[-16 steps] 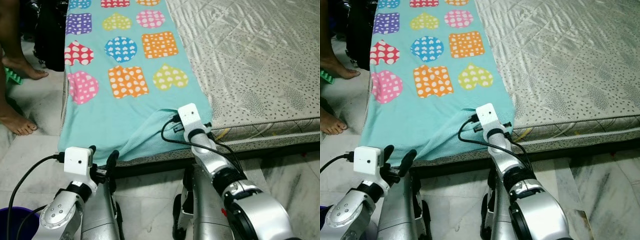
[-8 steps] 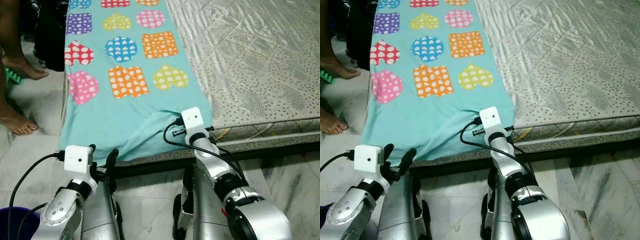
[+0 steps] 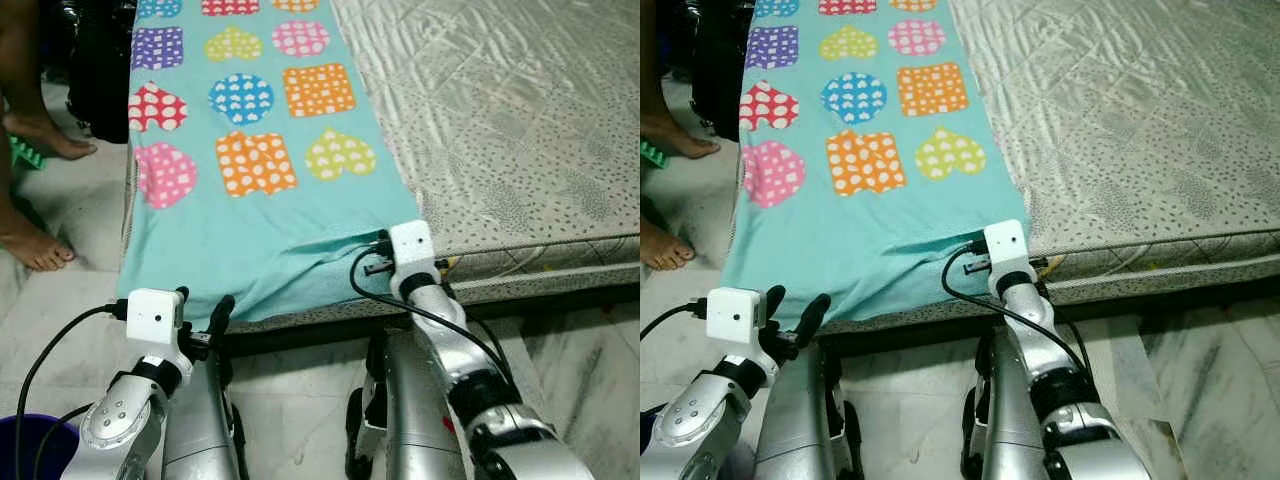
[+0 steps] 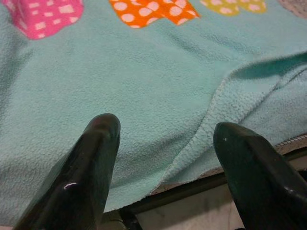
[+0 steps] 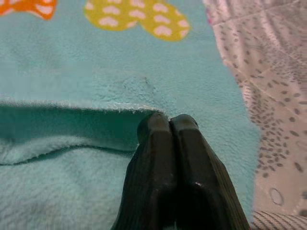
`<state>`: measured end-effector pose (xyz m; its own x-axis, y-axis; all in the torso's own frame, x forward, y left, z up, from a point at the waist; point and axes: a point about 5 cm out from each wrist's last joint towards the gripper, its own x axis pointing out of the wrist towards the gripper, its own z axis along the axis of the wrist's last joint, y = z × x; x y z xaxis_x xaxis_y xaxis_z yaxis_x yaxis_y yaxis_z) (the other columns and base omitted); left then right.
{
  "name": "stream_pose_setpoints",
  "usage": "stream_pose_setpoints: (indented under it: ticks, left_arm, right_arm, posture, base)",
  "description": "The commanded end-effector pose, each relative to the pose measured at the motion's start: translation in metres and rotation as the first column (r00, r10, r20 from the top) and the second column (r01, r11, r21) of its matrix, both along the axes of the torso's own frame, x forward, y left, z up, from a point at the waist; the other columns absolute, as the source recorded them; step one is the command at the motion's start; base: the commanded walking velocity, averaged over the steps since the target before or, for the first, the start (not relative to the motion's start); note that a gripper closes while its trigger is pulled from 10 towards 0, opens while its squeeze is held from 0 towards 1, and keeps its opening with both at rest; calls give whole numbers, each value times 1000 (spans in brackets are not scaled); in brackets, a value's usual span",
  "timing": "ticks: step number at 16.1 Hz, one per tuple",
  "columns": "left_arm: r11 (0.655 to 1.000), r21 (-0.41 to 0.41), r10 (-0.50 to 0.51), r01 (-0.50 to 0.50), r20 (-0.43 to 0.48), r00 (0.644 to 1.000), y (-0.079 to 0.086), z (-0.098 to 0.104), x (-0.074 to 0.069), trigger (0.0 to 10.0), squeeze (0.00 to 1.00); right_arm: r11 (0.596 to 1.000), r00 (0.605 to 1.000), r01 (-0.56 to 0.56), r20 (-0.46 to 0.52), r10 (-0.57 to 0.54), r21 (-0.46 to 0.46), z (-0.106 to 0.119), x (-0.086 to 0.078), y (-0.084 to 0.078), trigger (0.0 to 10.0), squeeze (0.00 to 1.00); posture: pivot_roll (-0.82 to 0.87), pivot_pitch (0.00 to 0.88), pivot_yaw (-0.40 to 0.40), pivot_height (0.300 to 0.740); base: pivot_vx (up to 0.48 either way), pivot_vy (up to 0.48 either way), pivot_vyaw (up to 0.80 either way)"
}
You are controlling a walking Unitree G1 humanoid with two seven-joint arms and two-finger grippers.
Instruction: Clean up the room
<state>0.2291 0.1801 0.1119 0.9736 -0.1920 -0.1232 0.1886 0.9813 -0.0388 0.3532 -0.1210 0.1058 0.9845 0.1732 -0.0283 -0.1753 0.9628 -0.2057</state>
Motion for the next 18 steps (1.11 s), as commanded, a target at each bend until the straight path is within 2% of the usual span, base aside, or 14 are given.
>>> stream_pose_setpoints:
  ticks: [1,5,8,9,13,16,17,18]
  left_arm:
    - [1000,18,17,-16,-19,1000,6,-5,-3,10000,0]
    - [1000,22,12,-11,-18,1000,7,-6,-1,10000,0]
    - [1000,22,5,-4,-18,1000,7,-7,1,10000,0]
    - [1000,21,2,-2,-18,1000,6,-7,2,10000,0]
    - [1000,23,-2,2,-13,1000,6,-8,6,10000,0]
    - [1000,22,2,-2,-9,1000,6,-8,6,10000,0]
    - [1000,22,4,-4,-9,1000,6,-8,6,10000,0]
    - [1000,22,3,-3,-9,1000,6,-8,6,10000,0]
  right_arm:
    - [1000,1000,-17,-16,18,8,-5,-10,-6,0,0]
    - [996,995,-92,-47,93,8,-12,-49,-19,0,0]
    - [996,992,-89,-96,86,-24,-18,-70,-34,0,0]
    - [997,991,-67,-115,63,-37,-20,-73,-41,0,0]
    - [998,984,23,-176,-32,-52,-24,-64,-63,0,0]
    - [998,974,12,-226,-27,-66,-30,-67,-65,0,0]
    - [997,969,-1,-248,-18,-76,-34,-70,-65,1725,0]
    - [996,964,0,-266,-23,-88,-37,-72,-65,10000,0]
  posture:
    - [81,272,-24,540]
    - [64,268,-13,540]
    - [51,263,-4,540]
    - [48,262,-3,540]
    - [46,253,3,540]
    - [46,250,-3,540]
    - [45,249,-4,540]
    - [45,249,-4,540]
  base:
    - [0,0,0]
    - [0,0,0]
    - [0,0,0]
    - [0,0,0]
    - [0,0,0]
    - [0,0,0]
    - [0,0,0]
    - [0,0,0]
